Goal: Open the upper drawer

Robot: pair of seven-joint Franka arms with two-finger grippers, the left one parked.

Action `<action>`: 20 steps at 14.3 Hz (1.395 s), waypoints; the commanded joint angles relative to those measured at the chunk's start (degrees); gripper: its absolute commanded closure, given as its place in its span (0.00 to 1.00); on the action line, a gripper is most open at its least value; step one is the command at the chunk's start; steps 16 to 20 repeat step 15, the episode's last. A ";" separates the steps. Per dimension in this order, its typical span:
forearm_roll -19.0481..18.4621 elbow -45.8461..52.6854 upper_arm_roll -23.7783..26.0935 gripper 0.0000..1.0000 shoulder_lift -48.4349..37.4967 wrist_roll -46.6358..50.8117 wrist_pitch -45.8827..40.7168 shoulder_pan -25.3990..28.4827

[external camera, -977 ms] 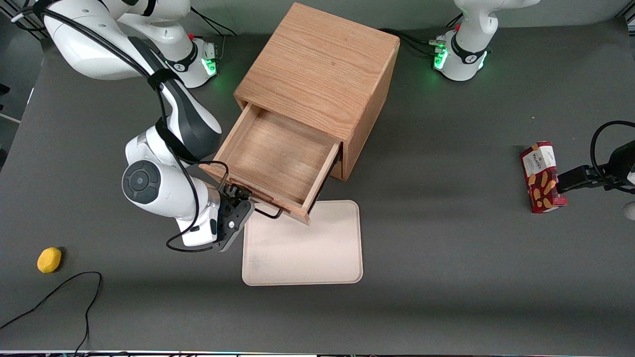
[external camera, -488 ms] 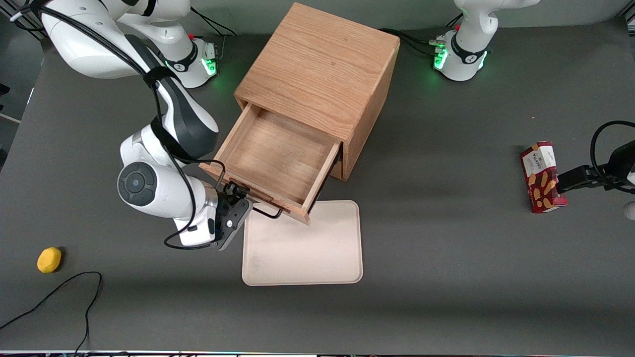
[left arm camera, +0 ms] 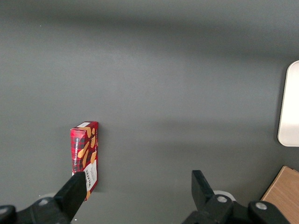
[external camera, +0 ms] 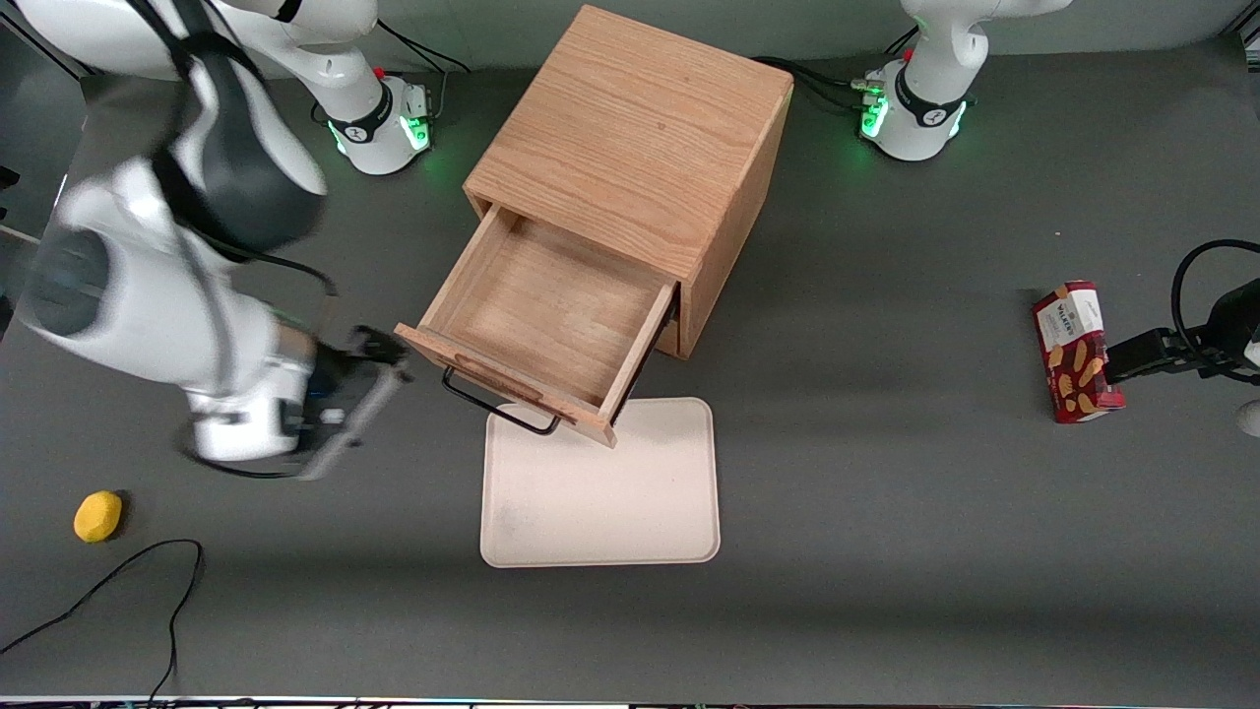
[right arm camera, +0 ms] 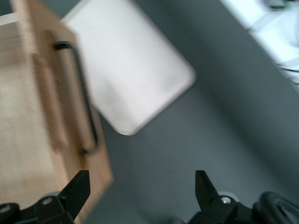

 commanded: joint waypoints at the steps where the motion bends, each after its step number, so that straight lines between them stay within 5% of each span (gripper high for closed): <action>1: 3.70 -2.58 -8.38 0.00 -8.30 -1.01 -0.68 -0.49; 4: 4.23 -6.71 -14.90 0.00 -13.76 11.06 -5.67 -1.27; 9: 3.61 -9.35 -15.71 0.00 -17.46 19.11 -12.02 -3.12; 12: 4.06 -9.53 -15.62 0.00 -17.46 33.77 -12.90 -3.12; 20: 3.88 -9.53 -15.62 0.00 -17.46 38.97 -12.90 -2.86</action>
